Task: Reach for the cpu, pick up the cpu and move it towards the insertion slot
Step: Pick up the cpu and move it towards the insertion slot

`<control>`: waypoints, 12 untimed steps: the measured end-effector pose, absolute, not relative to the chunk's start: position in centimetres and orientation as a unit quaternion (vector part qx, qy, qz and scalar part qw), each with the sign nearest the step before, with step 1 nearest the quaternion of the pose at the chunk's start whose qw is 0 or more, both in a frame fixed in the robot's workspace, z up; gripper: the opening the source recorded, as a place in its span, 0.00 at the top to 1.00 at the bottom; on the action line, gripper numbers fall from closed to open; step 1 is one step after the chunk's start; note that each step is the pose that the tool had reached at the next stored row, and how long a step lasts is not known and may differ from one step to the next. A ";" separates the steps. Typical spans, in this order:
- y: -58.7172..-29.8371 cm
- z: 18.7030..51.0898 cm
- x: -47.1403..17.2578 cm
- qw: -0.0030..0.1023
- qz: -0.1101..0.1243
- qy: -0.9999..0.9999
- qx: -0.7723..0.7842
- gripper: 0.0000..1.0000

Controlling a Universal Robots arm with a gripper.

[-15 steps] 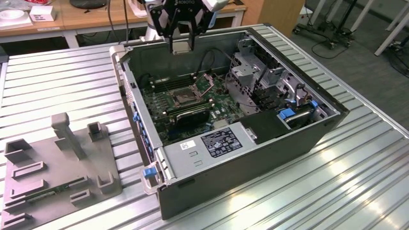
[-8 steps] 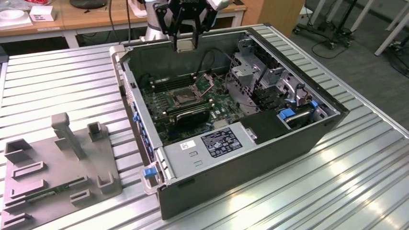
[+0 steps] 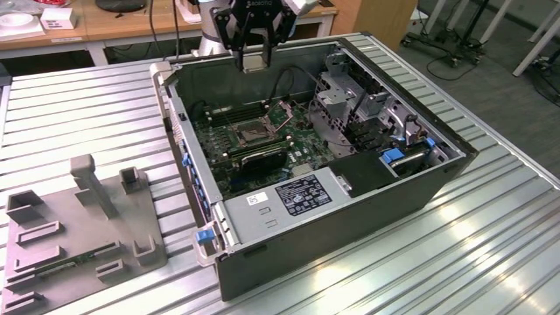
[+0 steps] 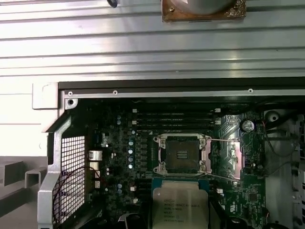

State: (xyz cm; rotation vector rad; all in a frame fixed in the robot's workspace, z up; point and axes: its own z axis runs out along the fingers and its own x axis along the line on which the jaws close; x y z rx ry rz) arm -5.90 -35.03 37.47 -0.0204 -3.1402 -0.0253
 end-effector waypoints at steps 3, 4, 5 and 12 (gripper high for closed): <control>-34.8 37.4 -5.9 0.001 -0.013 -1.000 -0.007 0.45; -34.7 37.4 -5.9 0.001 -0.015 -1.000 -0.007 0.45; -34.6 37.4 -5.9 0.001 -0.017 -1.000 -0.006 0.45; -32.5 36.8 -5.8 0.001 -0.023 -1.000 -0.003 0.45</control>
